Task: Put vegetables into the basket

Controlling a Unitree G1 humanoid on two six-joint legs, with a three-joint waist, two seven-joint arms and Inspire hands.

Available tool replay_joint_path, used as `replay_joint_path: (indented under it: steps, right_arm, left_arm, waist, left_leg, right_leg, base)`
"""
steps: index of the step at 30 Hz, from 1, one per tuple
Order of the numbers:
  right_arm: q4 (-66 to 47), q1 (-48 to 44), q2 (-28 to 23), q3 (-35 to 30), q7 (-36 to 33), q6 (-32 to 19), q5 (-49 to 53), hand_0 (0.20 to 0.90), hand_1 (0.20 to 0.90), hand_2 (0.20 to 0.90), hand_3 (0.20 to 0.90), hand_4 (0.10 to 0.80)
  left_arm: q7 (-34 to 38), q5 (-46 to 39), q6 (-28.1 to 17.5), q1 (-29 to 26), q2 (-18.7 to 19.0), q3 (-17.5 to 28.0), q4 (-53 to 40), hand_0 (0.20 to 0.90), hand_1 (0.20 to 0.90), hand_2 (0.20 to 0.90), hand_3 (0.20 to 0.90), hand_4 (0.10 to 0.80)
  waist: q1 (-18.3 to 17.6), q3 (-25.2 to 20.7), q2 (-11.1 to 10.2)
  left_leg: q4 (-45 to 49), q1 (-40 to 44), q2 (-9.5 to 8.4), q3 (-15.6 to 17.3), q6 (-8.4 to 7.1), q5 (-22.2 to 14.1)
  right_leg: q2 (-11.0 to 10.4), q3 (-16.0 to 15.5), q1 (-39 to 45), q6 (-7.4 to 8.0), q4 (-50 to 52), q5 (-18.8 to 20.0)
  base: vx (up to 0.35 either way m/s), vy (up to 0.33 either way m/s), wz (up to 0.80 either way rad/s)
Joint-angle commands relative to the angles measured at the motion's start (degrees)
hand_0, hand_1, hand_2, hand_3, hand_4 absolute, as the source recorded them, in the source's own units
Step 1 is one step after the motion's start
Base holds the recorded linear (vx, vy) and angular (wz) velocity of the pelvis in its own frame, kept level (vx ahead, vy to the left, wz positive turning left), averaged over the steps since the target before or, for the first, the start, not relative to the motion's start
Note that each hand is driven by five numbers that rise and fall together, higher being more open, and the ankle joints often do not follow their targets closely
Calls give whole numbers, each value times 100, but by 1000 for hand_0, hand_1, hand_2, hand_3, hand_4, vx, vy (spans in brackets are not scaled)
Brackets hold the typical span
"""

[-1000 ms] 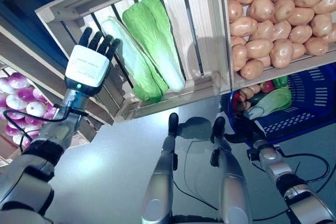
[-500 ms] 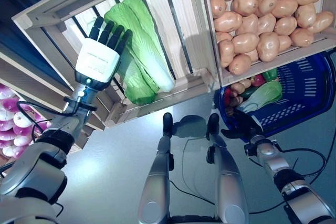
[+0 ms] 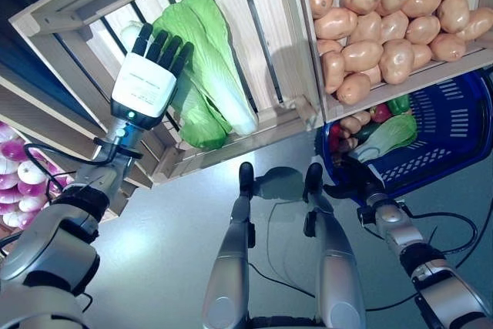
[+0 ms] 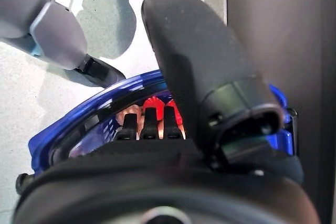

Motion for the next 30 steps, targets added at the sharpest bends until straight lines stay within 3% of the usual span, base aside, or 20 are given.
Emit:
replay_joint_path:
  steps: [1, 10, 16, 19, 24, 30]
  right_arm:
    - [-236, 188, -292, 122, -141, -63, 82, 900, 900, 900, 900, 800]
    - [-338, 187, -387, 95, -47, -12, 47, 900, 900, 900, 900, 800]
    - [-314, 65, -514, 88, 0, 24, 126, 900, 900, 900, 900, 800]
    - [-320, 83, -535, 66, 31, 42, 106, 900, 900, 900, 900, 800]
    - [-221, 4, -570, 102, 118, 12, 175, 900, 900, 900, 900, 800]
    - [-215, -26, -581, 103, 113, -1, 242, 900, 900, 900, 900, 800]
  left_arm:
    - [-115, -225, 111, -110, 115, 296, 186, 900, 900, 900, 900, 800]
    - [-595, -215, -246, 306, 96, 322, 150, 900, 900, 900, 900, 800]
    - [-965, -299, -483, 135, 226, 84, -41, 900, 900, 900, 900, 800]
    - [-1533, -393, -647, 103, 292, -44, -127, 900, 900, 900, 900, 800]
    - [-2464, -823, -271, 104, 338, -219, -364, 900, 900, 900, 900, 800]
    - [-2672, -881, -154, -52, 473, -299, -571, 900, 900, 900, 900, 800]
  waist:
    - [-51, -15, -102]
    - [-29, -15, -34]
    - [-35, -15, -6]
    - [-40, -15, -9]
    - [-38, -15, 1]
    - [-19, -15, 8]
  left_leg:
    - [590, -427, -315, 237, 2, -248]
    - [593, -410, -319, 236, -24, -241]
    - [599, -509, -294, 279, -29, -208]
    - [595, -487, -294, 288, -31, -223]
    - [522, -457, -287, 305, -17, -184]
    - [553, -528, -284, 289, -19, -180]
  right_leg:
    - [86, 25, 341, 98, -431, 339]
    - [56, 6, 360, 99, -404, 307]
    - [67, 2, 279, 89, -398, 317]
    - [65, 0, 296, 97, -398, 307]
    - [83, 4, 331, 106, -480, 361]
    - [77, -4, 283, 110, -472, 373]
  base:
    - [0, 0, 0]
    - [0, 0, 0]
    - [0, 0, 0]
    - [0, -2, 3]
    - [0, 0, 1]
    - [0, 0, 0]
